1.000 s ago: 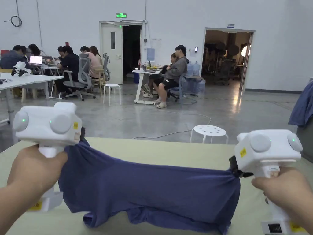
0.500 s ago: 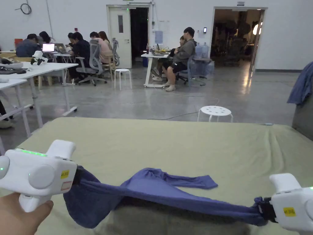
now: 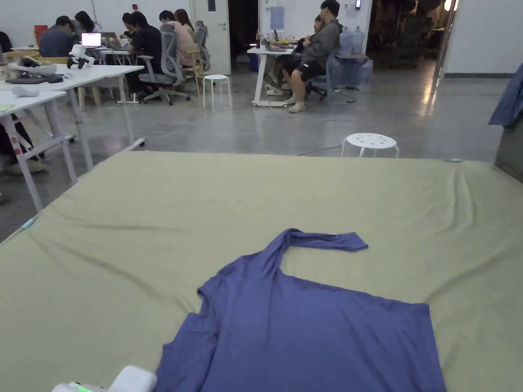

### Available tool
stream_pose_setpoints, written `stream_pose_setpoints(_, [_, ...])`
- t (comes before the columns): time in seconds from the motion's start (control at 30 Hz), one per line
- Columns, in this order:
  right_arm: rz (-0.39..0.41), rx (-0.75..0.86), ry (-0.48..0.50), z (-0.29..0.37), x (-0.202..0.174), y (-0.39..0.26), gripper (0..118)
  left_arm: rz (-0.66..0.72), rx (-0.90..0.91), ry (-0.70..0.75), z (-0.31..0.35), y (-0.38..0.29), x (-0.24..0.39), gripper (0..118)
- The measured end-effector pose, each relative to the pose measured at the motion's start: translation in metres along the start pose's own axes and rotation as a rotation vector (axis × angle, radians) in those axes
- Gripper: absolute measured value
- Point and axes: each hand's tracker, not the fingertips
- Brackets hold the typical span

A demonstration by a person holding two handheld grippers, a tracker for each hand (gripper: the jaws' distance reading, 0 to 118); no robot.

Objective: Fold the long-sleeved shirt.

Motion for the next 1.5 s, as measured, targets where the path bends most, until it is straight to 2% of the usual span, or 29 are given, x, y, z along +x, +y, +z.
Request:
stream_pose_setpoints(0.2, [-0.001,-0.067,-0.017,-0.031,0.002,-0.012,0,-0.018,-0.129,-0.022,-0.045,-0.027,0.018,0])
stream_pose_setpoints(0.3, [-0.032,-0.063,-0.007,-0.036,0.005,-0.012,1,-0.046,-0.090,0.000,-0.048,-0.028,0.018,0])
stream_pose_setpoints(0.33, [-0.050,-0.067,0.001,-0.037,0.006,-0.011,8,-0.037,-0.101,-0.007,-0.050,-0.025,0.016,0])
stream_pose_setpoints(0.37, [-0.063,-0.070,0.005,-0.036,0.008,-0.011,21,0.005,-0.113,-0.024,-0.050,-0.023,0.013,6])
stream_pose_setpoints(0.4, [-0.062,-0.072,0.002,-0.035,0.010,-0.008,57,0.041,-0.132,-0.046,-0.048,-0.019,0.009,31])
stream_pose_setpoints(0.43, [-0.050,-0.071,-0.040,-0.030,0.009,-0.007,82,0.061,-0.121,-0.050,-0.039,-0.013,0.003,76])
stream_pose_setpoints(0.47, [-0.044,-0.073,-0.100,-0.021,0.010,-0.006,87,0.095,-0.106,-0.071,-0.029,-0.010,-0.001,112])
stream_pose_setpoints(0.5, [-0.038,-0.043,-0.084,-0.006,0.011,-0.006,87,0.108,-0.104,-0.098,-0.016,-0.006,-0.006,115])
stream_pose_setpoints(0.53, [-0.038,0.015,-0.055,0.013,0.012,-0.002,87,0.141,-0.001,-0.119,0.006,-0.003,-0.010,110])
stream_pose_setpoints(0.67, [-0.065,0.188,-0.006,0.075,0.010,0.002,87,0.175,0.132,-0.122,0.046,0.013,-0.024,114])
stream_pose_setpoints(0.7, [-0.072,0.212,0.002,0.086,0.007,0.001,86,0.206,0.150,-0.102,0.060,0.002,-0.023,110])
stream_pose_setpoints(0.73, [-0.090,0.219,0.008,0.094,0.005,0.001,79,0.226,0.136,-0.103,0.064,0.001,-0.023,89])
stream_pose_setpoints(0.77, [-0.119,0.229,0.023,0.098,0.003,0.000,60,0.244,0.126,-0.096,0.067,0.000,-0.022,38])
stream_pose_setpoints(0.8, [-0.156,0.235,0.058,0.106,-0.004,0.002,15,0.251,0.125,-0.093,0.070,-0.001,-0.020,0])
stream_pose_setpoints(0.83, [-0.190,0.242,0.089,0.108,-0.007,0.001,0,0.266,0.131,-0.072,0.072,-0.004,-0.012,0])
stream_pose_setpoints(0.87, [-0.210,0.244,0.114,0.106,-0.011,0.002,0,0.305,0.169,-0.010,0.077,-0.006,-0.010,0])
stream_pose_setpoints(0.9, [-0.194,0.238,0.077,0.103,-0.016,0.002,0,0.314,0.180,0.001,0.080,-0.005,-0.008,0])
stream_pose_setpoints(0.97, [-0.182,0.253,0.069,0.097,-0.032,0.014,0,0.347,0.190,-0.070,0.096,-0.003,0.019,0])
stream_pose_setpoints(1.07, [-0.124,0.241,0.118,0.082,-0.042,0.053,0,0.346,0.197,-0.065,0.105,0.013,0.030,0])
stream_pose_setpoints(1.1, [-0.099,0.247,0.138,0.077,-0.047,0.070,0,0.325,0.198,-0.068,0.068,0.012,-0.006,0])
stream_pose_setpoints(1.17, [-0.073,0.262,0.193,0.066,-0.059,0.119,0,0.299,0.212,-0.055,0.062,0.023,-0.010,0])
stream_pose_setpoints(1.2, [-0.053,0.278,0.213,0.062,-0.062,0.151,12,0.288,0.221,-0.055,0.059,0.028,-0.013,0])
stream_pose_setpoints(1.23, [-0.034,0.295,0.232,0.053,-0.069,0.186,37,0.289,0.231,-0.059,0.065,0.043,-0.008,0])
stream_pose_setpoints(1.3, [-0.020,0.337,0.274,0.026,-0.081,0.256,100,0.296,0.249,-0.056,0.059,0.054,-0.011,0])
stream_pose_setpoints(1.33, [-0.032,0.340,0.290,0.008,-0.080,0.296,105,0.300,0.257,-0.056,0.055,0.060,-0.014,0])
stream_pose_setpoints(1.37, [-0.044,0.338,0.303,-0.014,-0.082,0.337,105,0.302,0.260,-0.053,0.050,0.066,-0.014,0])
stream_pose_setpoints(1.5, [-0.206,0.144,0.273,-0.138,-0.073,0.482,105,0.305,0.267,-0.003,0.028,0.087,-0.033,0])
